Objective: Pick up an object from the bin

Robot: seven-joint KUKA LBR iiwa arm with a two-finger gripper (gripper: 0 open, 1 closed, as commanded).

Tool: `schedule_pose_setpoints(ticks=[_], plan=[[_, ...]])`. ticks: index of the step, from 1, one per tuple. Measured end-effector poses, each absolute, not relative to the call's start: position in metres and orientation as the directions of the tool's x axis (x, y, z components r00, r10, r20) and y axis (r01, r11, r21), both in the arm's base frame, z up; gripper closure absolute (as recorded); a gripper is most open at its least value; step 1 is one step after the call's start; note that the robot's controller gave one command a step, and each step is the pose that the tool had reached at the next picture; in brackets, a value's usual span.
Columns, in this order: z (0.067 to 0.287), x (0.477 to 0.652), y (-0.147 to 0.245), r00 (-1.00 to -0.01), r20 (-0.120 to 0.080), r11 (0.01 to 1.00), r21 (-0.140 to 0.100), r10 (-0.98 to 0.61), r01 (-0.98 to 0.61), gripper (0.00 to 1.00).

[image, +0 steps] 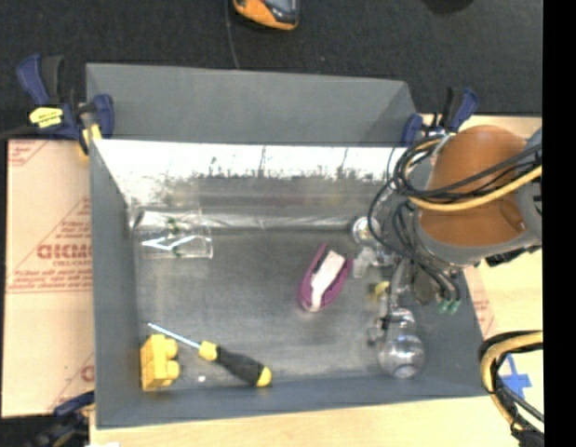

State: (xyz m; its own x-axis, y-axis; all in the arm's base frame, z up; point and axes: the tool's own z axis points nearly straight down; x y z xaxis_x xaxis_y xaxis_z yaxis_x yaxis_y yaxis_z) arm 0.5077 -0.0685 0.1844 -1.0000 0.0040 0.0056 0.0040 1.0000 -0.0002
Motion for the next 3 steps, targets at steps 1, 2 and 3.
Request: schedule_pose_setpoints(ticks=[1, 2, 3], plan=[[0.189, 0.510, -0.068, -1.000, -0.003, 1.000, -0.001, 0.001, 0.001, 0.00], [0.129, 0.510, -0.116, -0.989, -0.005, 0.989, -0.002, -0.150, -0.150, 0.00], [0.127, 0.499, -0.144, -0.861, -0.012, 0.861, -0.008, -0.508, -0.508, 0.00]])
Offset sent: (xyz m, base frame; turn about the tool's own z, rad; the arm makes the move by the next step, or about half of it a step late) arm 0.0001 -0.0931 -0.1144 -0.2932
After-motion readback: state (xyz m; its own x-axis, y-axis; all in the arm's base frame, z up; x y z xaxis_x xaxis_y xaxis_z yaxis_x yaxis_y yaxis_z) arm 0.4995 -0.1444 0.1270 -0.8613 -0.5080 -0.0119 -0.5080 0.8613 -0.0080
